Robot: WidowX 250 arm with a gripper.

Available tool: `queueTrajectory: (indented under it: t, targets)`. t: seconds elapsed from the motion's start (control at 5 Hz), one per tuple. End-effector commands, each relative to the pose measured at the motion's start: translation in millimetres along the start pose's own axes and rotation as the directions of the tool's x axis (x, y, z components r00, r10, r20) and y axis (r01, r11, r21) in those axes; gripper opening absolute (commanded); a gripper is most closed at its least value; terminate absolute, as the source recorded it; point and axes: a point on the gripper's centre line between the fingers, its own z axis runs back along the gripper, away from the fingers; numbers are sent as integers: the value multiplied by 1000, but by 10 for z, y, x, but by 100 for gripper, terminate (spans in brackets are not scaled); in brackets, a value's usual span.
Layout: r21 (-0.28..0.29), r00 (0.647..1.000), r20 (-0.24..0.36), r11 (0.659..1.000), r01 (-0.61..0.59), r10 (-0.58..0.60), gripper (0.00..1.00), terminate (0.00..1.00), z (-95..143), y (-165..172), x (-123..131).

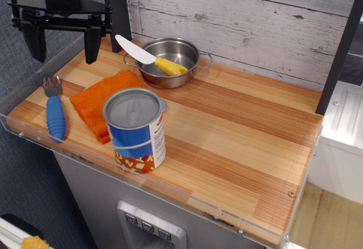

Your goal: Pick up the knife and put it in the pot

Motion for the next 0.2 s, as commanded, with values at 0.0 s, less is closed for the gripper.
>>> queueTrajectory:
  t: [0.0]
  targets:
    - [-7, 999, 37, 1000, -8, 8, 100, 100, 146, 150, 104]
